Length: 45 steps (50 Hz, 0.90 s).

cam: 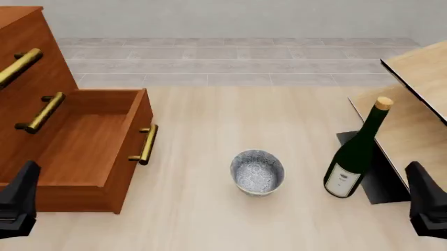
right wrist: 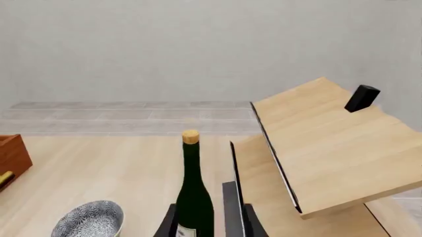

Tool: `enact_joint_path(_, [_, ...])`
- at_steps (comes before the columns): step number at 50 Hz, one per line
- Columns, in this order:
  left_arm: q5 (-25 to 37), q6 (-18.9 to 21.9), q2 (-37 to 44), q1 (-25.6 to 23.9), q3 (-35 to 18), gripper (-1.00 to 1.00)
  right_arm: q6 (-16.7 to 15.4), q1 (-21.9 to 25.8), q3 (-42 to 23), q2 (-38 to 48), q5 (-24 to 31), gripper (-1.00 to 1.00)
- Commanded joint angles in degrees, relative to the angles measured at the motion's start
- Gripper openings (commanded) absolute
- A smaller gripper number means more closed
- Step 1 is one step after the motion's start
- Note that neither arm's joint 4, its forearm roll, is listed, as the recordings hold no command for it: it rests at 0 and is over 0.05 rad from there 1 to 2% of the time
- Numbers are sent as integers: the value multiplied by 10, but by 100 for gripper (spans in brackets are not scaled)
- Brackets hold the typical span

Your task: Put the bowl on top of the cabinet.

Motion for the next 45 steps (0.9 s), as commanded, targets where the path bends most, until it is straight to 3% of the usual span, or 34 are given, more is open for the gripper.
enact_joint_path(1, [1,-5,5,1,-5,100,2,-6,-3,-4,4,100])
enact_joint_path(8, [-1,11,-1,-10,-3,100,6,-9,-2,-5,2,100])
enact_joint_path(25, [-4,0,15,-10,-8,100,7,-9,-4,-5,2,100])
enact_joint_path(37, [-44,28,120,-44,-46,100,8,-9,-2,-5,-1,100])
enact_joint_path(45, [-58,16,186,-73,-91,100,6,-10,-3,-5,-2,100])
